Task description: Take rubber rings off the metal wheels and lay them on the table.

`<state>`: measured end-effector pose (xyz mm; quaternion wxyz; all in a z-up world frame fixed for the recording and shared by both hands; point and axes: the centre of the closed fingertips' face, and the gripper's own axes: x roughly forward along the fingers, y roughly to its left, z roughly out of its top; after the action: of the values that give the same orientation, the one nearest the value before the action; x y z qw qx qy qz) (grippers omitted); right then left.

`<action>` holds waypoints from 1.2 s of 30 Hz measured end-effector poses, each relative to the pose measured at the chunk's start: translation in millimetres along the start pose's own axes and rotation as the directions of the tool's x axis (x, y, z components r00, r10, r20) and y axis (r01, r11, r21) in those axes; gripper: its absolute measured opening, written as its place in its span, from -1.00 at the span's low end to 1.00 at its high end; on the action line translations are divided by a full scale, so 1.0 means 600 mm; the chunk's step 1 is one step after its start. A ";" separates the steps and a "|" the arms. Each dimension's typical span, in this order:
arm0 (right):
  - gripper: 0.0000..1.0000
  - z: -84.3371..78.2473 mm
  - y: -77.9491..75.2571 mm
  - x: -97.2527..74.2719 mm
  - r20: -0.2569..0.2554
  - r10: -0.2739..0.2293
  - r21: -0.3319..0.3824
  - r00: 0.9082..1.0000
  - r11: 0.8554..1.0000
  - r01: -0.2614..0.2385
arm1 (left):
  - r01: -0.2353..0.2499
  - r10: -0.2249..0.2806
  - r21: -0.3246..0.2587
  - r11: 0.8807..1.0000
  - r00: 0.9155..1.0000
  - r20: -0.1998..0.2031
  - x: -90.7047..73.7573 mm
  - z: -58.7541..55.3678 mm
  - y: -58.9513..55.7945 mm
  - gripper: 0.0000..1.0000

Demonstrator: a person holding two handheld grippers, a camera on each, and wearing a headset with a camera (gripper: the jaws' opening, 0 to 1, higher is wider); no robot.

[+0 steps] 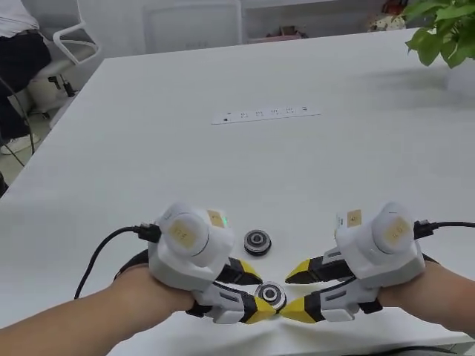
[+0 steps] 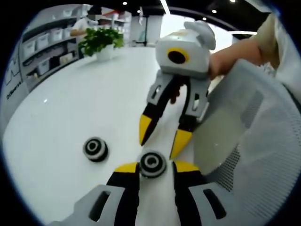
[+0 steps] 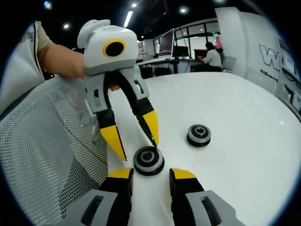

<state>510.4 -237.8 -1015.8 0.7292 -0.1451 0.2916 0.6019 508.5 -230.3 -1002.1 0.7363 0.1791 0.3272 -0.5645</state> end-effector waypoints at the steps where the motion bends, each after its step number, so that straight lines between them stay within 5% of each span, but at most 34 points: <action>1: -0.43 0.000 0.000 0.000 0.001 0.001 0.001 1.000 1.000 -0.001 | 0.001 -0.001 0.002 1.000 1.000 -0.002 0.001 -0.001 0.000 -0.46; 18: -0.44 -0.001 0.001 0.004 -0.002 0.007 -0.001 1.000 1.000 -0.007 | -0.027 0.027 0.035 0.999 1.000 -0.001 0.009 0.001 0.009 -0.71; 21: -0.44 0.001 0.001 0.004 0.001 0.008 -0.001 1.000 1.000 -0.008 | -0.043 0.044 0.106 0.993 0.999 -0.005 0.011 0.000 0.008 -0.71; 36: -0.44 0.004 -0.003 0.014 0.018 0.002 -0.005 1.000 1.000 -0.002 | -0.063 0.062 0.099 0.993 0.998 0.011 0.010 0.000 0.010 -0.72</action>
<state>513.6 -230.1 -1019.2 0.7308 -0.1409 0.2836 0.6047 515.3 -232.9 -1007.0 0.7451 0.2236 0.2899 -0.5575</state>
